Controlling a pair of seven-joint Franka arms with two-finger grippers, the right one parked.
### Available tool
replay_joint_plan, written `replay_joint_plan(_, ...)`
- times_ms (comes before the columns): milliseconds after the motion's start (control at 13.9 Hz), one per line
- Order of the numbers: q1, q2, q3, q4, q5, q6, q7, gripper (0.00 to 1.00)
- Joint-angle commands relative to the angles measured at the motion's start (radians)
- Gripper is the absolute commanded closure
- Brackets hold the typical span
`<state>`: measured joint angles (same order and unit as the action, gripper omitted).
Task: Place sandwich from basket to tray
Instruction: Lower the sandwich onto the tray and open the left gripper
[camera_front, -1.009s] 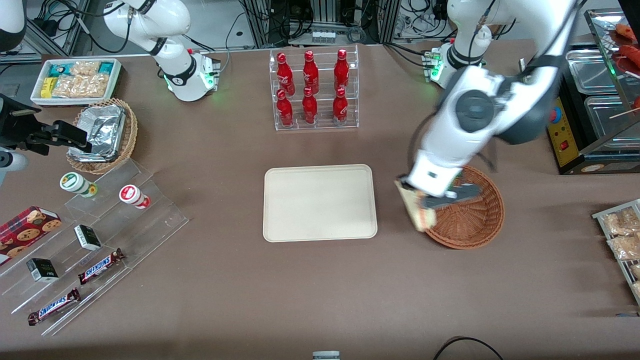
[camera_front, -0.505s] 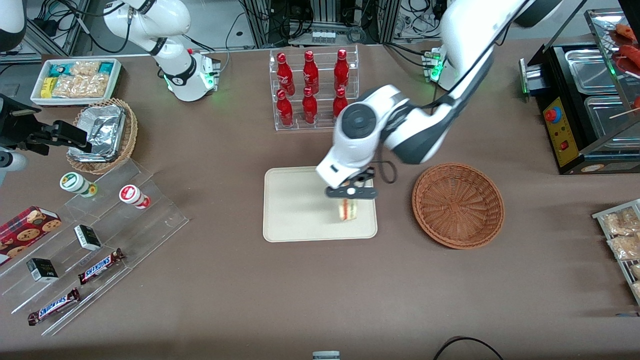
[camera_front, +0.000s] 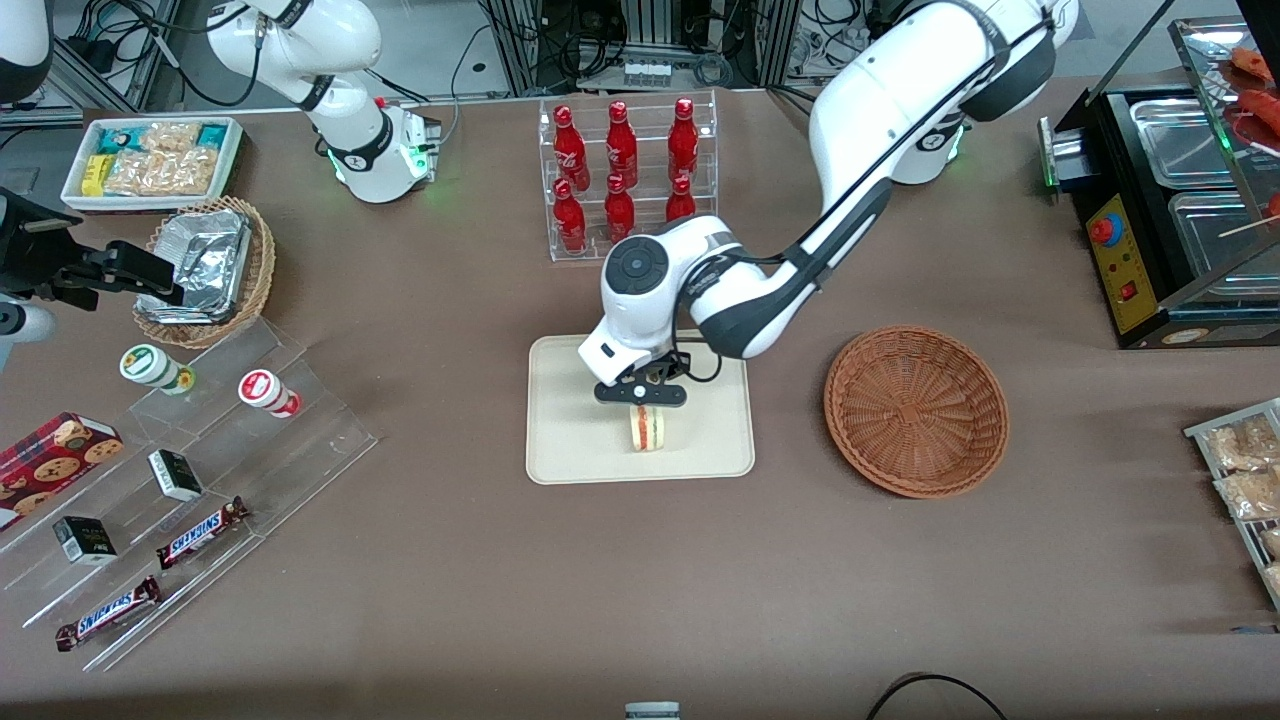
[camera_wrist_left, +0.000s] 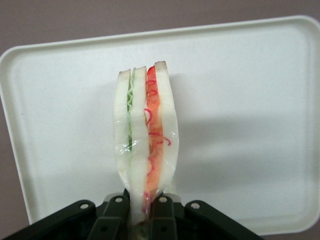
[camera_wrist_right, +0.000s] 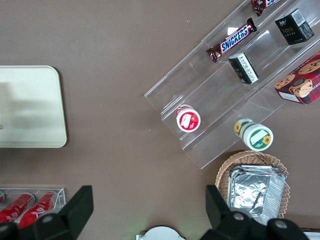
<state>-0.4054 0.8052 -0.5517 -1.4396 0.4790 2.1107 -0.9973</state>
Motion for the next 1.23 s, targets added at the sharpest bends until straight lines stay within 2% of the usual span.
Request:
replay_joint_plan(0,-0.029,0.043,0.003,0.036,0.052,0.032,-0.041,0.9)
replay_joint_plan(216,-0.036,0.058,0.003,0.035,0.052,0.04,-0.044,0.89)
replay_joint_plan(288,-0.039,0.06,0.003,0.035,0.053,0.04,-0.049,0.84)
replay_joint_plan(360,-0.039,0.06,0.003,0.031,0.052,0.04,-0.058,0.58)
replay_joint_plan(432,-0.039,0.06,0.003,0.031,0.053,0.04,-0.058,0.17)
replay_joint_plan(505,-0.038,0.057,0.003,0.033,0.052,0.04,-0.058,0.01)
replay_joint_plan(793,-0.009,0.0,0.003,0.035,0.047,0.029,-0.096,0.0)
replay_joint_plan(1153,0.074,-0.203,-0.001,0.036,0.024,-0.113,-0.115,0.0)
